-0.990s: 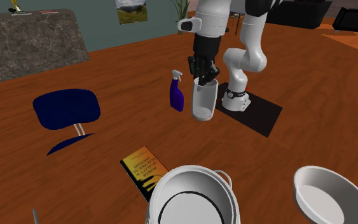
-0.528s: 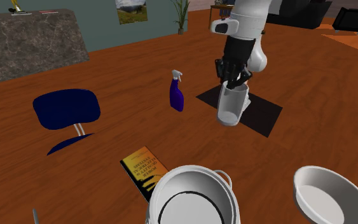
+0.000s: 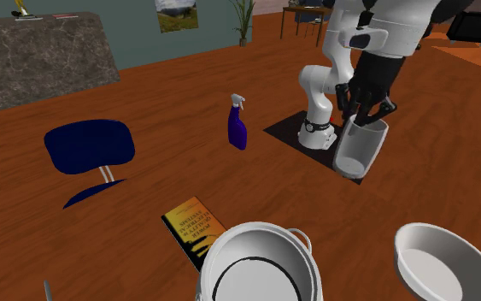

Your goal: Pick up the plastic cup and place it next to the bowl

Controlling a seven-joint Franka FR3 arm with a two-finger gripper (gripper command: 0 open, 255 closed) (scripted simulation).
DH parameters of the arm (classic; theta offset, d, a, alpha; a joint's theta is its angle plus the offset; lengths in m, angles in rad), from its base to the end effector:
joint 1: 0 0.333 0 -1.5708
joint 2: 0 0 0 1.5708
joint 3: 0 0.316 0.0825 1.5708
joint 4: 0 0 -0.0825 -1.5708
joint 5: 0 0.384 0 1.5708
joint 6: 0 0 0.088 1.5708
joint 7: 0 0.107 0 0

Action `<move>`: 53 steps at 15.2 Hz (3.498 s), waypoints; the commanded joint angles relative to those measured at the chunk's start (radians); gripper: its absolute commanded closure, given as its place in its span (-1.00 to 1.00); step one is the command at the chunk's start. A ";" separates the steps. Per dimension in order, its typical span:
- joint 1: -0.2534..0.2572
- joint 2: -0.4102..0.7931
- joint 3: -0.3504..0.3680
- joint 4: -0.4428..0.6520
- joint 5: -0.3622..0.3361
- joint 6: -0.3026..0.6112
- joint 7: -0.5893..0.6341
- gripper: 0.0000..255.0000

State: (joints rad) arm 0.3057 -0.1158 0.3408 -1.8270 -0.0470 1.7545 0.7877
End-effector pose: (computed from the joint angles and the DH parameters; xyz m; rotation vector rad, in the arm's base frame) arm 0.4217 0.3234 0.5778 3.0917 -0.2088 0.1292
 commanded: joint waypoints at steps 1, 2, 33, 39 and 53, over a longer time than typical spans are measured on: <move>0.022 0.008 0.029 0.011 -0.002 -0.006 0.053 1.00; 0.033 0.015 0.044 0.019 -0.004 -0.009 0.079 1.00; 0.105 0.119 0.136 -0.202 -0.058 0.291 0.283 1.00; 0.107 0.150 0.136 -0.251 -0.079 0.367 0.303 1.00; 0.110 0.199 0.134 -0.300 -0.115 0.456 0.334 1.00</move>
State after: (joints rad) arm 0.4155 0.0830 0.4752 -2.1277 -0.1615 2.2102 1.1215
